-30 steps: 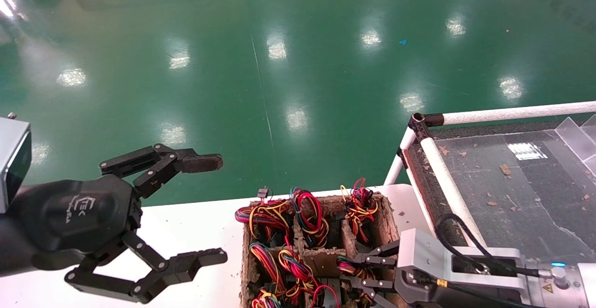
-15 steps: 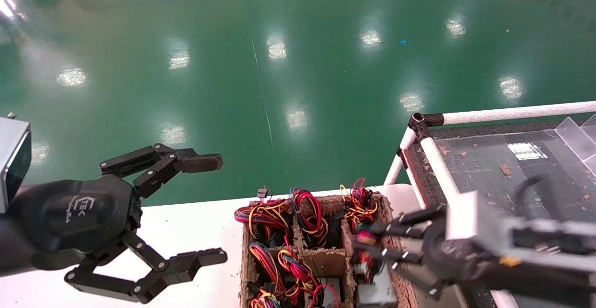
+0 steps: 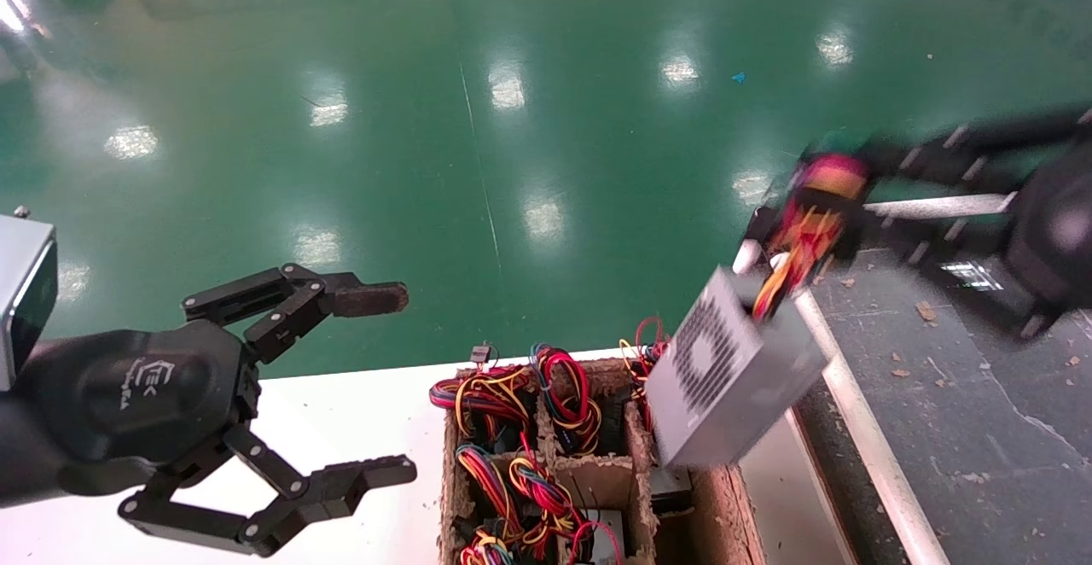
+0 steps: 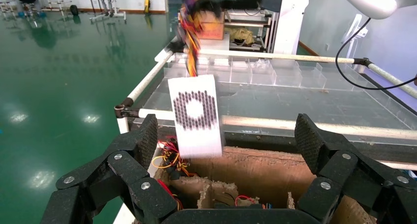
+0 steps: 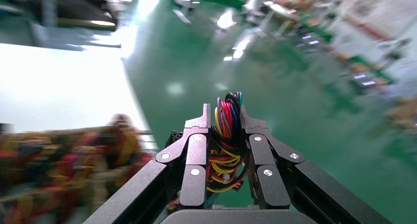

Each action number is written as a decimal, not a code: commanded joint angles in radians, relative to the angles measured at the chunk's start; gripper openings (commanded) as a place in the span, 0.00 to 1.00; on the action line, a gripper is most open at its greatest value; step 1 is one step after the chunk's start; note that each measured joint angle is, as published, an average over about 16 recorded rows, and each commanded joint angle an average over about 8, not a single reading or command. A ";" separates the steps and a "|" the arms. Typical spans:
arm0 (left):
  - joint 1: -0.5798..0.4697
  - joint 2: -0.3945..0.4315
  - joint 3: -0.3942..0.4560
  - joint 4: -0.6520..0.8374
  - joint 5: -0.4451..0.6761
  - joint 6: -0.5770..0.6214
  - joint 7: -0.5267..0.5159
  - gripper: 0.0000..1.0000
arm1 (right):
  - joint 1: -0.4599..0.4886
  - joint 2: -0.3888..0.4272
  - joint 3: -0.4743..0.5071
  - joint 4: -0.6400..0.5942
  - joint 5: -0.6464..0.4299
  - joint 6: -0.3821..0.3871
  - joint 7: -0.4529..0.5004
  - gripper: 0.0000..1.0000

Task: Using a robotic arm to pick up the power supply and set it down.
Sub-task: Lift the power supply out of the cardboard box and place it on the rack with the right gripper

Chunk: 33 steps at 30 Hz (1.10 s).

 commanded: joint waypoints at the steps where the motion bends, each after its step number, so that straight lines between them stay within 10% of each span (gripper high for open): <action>1: 0.000 0.000 0.000 0.000 0.000 0.000 0.000 1.00 | 0.008 0.014 0.026 0.000 0.006 0.020 -0.022 0.00; 19: 0.000 0.000 0.000 0.000 0.000 0.000 0.000 1.00 | -0.031 -0.032 0.012 -0.075 -0.286 0.375 -0.154 0.00; 33: 0.000 0.000 0.000 0.000 0.000 0.000 0.000 1.00 | 0.105 -0.174 -0.100 -0.228 -0.435 0.407 -0.189 0.00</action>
